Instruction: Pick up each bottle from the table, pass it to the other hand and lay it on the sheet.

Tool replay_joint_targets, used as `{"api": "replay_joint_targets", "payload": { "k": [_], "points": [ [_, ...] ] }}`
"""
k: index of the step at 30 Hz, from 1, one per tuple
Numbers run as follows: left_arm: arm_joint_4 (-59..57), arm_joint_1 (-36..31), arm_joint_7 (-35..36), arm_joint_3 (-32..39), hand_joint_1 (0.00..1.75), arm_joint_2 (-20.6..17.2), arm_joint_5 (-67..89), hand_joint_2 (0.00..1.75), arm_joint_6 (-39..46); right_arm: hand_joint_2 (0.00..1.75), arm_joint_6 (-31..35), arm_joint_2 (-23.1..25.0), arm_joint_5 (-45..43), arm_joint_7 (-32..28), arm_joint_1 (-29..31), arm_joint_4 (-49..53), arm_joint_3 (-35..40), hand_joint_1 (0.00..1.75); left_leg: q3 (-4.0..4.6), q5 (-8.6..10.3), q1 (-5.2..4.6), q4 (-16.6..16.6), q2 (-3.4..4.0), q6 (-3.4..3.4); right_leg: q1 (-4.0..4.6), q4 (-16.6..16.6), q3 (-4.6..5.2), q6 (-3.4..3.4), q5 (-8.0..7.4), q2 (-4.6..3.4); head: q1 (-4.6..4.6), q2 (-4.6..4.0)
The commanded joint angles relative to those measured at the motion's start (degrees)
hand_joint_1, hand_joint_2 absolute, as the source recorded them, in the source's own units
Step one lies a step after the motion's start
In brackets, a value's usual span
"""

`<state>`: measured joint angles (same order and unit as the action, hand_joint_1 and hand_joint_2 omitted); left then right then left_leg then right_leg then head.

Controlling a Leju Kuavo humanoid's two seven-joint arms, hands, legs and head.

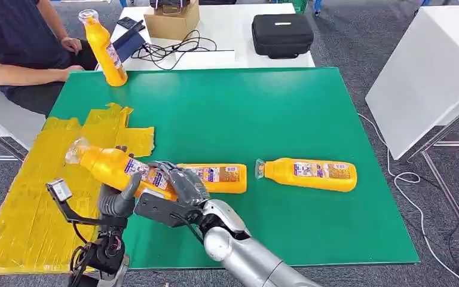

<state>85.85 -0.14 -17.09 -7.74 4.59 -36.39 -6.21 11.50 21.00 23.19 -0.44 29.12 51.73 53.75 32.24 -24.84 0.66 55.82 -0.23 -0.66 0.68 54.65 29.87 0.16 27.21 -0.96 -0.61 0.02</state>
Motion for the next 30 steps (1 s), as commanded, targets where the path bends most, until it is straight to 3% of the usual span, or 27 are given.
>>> {"api": "replay_joint_targets", "payload": {
  "k": [1, 6, 8, 24, 27, 30],
  "points": [
    [2.6, 1.3, 0.1, -0.3, 0.0, -0.4, 0.3, 1.75, 0.5, 1.75, -1.4, -1.0, -0.9, 1.1, 1.2, -3.0, 13.4, 1.75, -0.22, -0.06, -0.02, -0.1, 0.01, -0.01, -0.02, -0.1, -0.24, 0.1, 0.05, 0.08, -0.02, 0.0],
    [5.4, 3.5, -0.3, 1.1, 0.0, -0.5, -0.2, 1.75, 2.4, 1.75, -1.3, -1.0, -2.5, 2.3, 0.8, -2.8, 18.2, 1.75, -0.19, -0.06, 0.01, -0.1, -0.01, -0.01, 0.02, -0.1, -0.22, 0.09, 0.05, 0.09, 0.0, 0.0],
    [6.2, 4.1, -0.8, 1.5, 1.73, -0.3, 0.0, 1.75, 2.8, 1.75, -1.2, -1.0, -2.9, 2.4, 0.8, -3.2, 18.5, 1.75, -0.15, -0.04, 0.0, -0.1, -0.03, -0.02, 0.01, -0.1, -0.18, 0.09, 0.05, 0.1, 0.0, 0.0],
    [6.5, 5.2, -1.3, 2.3, 1.75, 0.3, -0.2, 1.75, 3.0, 1.75, -1.7, -1.0, -4.6, 1.9, 2.6, -6.1, 17.5, 1.75, -0.07, 0.0, -0.01, -0.1, -0.09, -0.01, -0.01, -0.1, -0.1, 0.07, 0.03, 0.15, 0.0, 0.0],
    [6.4, 5.2, -1.3, 2.7, 1.75, 0.4, -0.2, 1.75, 3.0, 1.75, -1.3, -1.0, -5.8, 2.0, 3.4, -6.7, 17.9, 1.75, -0.42, -0.13, 0.03, -0.1, -0.17, -0.02, 0.03, -0.2, -0.53, 0.19, 0.16, 0.32, -0.02, 0.0],
    [6.5, 5.2, -1.3, 3.1, 1.75, 0.7, -0.2, 1.75, 2.9, 1.75, -0.6, -1.0, -6.6, 2.0, 4.4, -7.3, 17.7, 1.75, -0.05, 0.01, -0.02, -0.1, -0.1, -0.02, -0.02, -0.1, -0.08, 0.08, 0.03, 0.16, -0.02, 0.0]
  ]
}}
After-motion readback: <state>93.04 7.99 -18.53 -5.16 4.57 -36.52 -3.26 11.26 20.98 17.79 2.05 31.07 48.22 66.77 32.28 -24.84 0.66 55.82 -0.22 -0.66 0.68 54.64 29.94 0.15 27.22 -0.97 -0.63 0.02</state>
